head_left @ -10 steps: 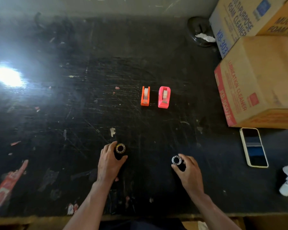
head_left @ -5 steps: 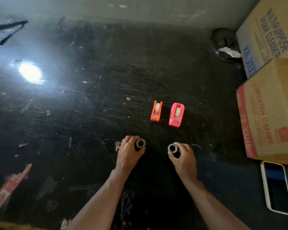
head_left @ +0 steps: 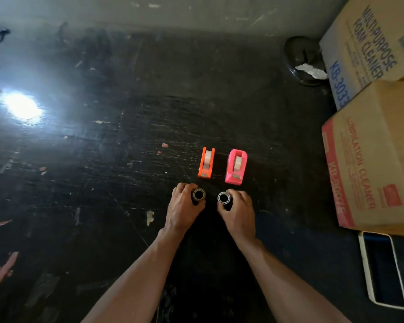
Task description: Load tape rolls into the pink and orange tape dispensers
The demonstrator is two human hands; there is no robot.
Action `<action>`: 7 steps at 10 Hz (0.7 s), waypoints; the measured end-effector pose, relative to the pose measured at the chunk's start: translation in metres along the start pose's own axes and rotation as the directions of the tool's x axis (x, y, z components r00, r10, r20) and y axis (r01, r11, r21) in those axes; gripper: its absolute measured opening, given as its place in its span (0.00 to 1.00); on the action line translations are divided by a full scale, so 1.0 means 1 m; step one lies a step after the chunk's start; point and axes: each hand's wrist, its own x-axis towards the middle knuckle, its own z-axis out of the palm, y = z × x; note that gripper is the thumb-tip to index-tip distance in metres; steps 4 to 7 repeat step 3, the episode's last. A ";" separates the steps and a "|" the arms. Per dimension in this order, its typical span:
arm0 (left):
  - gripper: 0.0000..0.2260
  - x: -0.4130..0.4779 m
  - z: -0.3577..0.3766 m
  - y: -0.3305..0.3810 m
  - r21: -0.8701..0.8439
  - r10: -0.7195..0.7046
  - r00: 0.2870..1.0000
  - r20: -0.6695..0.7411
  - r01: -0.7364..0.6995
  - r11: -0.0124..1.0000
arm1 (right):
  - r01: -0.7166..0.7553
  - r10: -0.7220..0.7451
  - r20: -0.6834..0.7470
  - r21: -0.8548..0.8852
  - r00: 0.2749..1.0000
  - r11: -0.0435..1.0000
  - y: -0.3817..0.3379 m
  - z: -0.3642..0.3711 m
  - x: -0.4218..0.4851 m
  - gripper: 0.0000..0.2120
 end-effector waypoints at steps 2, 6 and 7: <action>0.27 -0.011 -0.007 0.001 0.006 0.014 1.000 0.004 -0.014 1.000 | -0.036 0.034 0.042 0.044 0.999 0.998 0.000 -0.007 -0.008 0.32; 0.29 -0.024 -0.011 -0.001 0.004 -0.002 1.000 -0.028 0.002 1.000 | -0.055 0.053 0.021 0.070 0.998 0.996 0.002 -0.009 -0.022 0.33; 0.29 -0.024 -0.011 -0.001 0.004 -0.002 1.000 -0.028 0.002 1.000 | -0.055 0.053 0.021 0.070 0.998 0.996 0.002 -0.009 -0.022 0.33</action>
